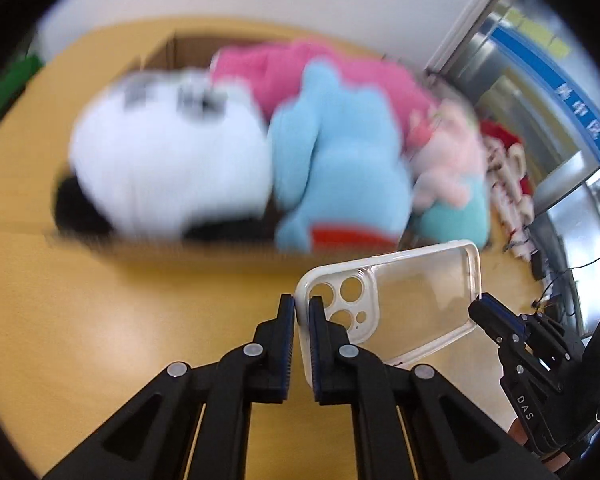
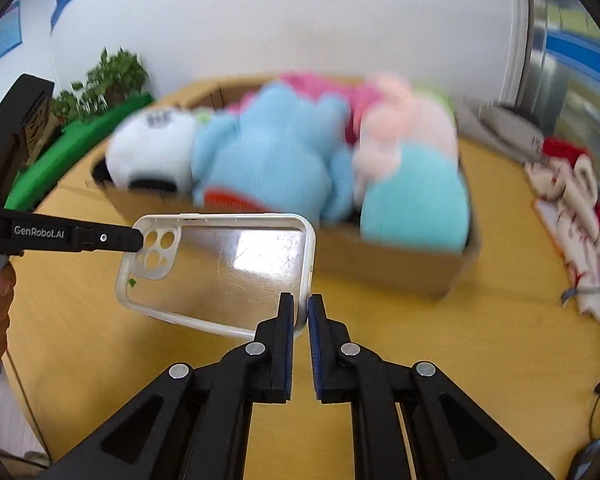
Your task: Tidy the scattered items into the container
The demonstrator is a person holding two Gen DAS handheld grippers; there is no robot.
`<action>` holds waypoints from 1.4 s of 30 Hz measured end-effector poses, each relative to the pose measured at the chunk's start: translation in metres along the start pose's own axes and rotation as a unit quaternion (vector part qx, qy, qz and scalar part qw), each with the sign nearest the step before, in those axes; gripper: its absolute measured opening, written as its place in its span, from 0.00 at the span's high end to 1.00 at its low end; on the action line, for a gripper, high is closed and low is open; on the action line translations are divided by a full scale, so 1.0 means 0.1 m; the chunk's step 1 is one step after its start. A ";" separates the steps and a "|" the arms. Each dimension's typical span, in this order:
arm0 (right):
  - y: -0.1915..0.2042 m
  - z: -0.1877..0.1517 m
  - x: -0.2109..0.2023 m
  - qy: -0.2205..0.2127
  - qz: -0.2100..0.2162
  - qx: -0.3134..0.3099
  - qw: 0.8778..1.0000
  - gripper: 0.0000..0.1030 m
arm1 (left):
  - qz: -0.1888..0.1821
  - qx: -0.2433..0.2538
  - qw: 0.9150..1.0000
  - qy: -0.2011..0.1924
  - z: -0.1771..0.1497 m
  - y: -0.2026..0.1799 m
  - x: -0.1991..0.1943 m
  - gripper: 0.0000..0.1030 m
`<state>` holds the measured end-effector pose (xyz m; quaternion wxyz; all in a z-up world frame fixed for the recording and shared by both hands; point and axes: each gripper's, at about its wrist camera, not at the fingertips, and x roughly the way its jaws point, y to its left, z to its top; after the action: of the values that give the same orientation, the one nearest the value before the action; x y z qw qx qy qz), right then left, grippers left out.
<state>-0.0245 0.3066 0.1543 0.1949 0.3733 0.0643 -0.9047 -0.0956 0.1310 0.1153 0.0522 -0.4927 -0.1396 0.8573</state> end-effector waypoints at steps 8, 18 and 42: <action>0.10 1.35 -0.08 -0.084 -0.022 0.001 0.996 0.91 | 0.027 0.111 0.986 -0.120 1.59 -0.46 -0.59 0.95; -0.47 1.98 1.36 0.009 -0.045 0.056 0.997 0.92 | 0.035 0.102 0.994 -0.030 2.43 -0.22 0.78 0.95; -0.18 1.05 0.32 -0.056 -0.031 0.039 0.997 0.00 | 0.058 0.104 0.969 -0.218 1.01 -0.15 -0.47 0.21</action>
<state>-0.1207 0.2860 0.2059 0.1557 0.3275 0.0295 -0.9315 -0.1597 0.1157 0.2067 0.0216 -0.2934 -0.0289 0.9553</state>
